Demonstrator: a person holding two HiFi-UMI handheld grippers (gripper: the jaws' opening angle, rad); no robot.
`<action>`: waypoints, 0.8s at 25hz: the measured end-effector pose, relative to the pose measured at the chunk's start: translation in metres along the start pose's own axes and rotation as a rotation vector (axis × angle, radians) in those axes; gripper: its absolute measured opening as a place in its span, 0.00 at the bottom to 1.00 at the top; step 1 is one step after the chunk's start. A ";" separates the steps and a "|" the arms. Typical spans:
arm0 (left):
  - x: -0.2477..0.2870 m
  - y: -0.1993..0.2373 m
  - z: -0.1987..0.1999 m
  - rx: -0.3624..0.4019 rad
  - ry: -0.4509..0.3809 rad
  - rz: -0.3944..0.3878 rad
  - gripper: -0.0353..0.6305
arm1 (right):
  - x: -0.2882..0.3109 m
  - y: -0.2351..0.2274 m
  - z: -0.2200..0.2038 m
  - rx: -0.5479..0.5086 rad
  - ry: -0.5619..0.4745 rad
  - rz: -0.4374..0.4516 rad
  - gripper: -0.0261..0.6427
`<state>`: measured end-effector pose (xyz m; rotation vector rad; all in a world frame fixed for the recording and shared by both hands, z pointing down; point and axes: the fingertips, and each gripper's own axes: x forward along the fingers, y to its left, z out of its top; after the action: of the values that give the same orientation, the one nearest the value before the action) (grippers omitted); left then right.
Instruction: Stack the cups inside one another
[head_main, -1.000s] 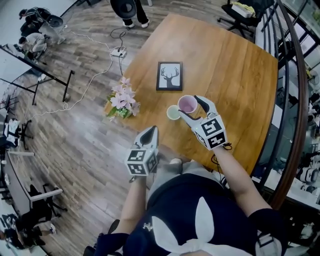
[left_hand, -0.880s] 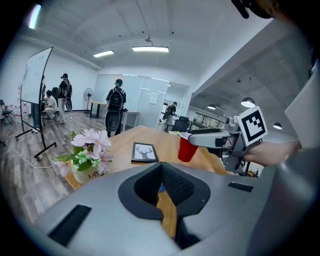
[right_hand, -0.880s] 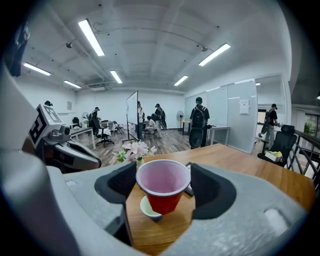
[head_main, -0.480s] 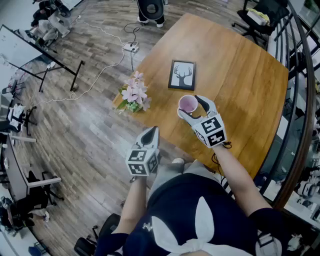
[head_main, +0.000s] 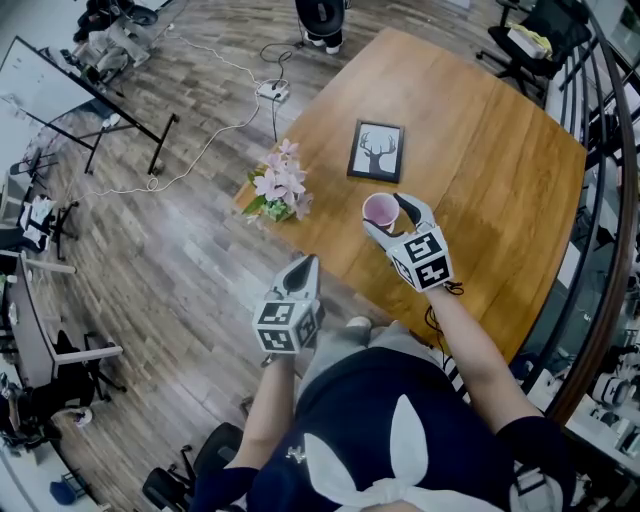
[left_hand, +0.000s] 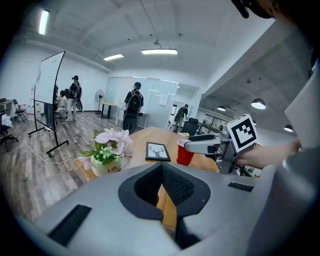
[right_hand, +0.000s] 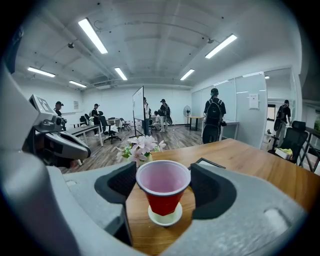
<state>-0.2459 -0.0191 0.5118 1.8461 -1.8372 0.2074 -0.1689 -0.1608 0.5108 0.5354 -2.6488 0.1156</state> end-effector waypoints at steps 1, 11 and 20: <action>0.000 0.001 -0.001 -0.001 0.001 0.001 0.08 | 0.002 -0.001 -0.002 0.004 0.005 0.000 0.54; 0.006 0.002 -0.001 -0.014 -0.006 0.002 0.08 | 0.017 -0.004 -0.021 0.030 0.033 0.013 0.54; 0.010 -0.001 -0.002 -0.022 0.008 0.006 0.08 | 0.032 -0.005 -0.050 0.028 0.119 0.029 0.56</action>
<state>-0.2442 -0.0272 0.5175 1.8225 -1.8331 0.1964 -0.1738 -0.1682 0.5696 0.4843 -2.5432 0.1882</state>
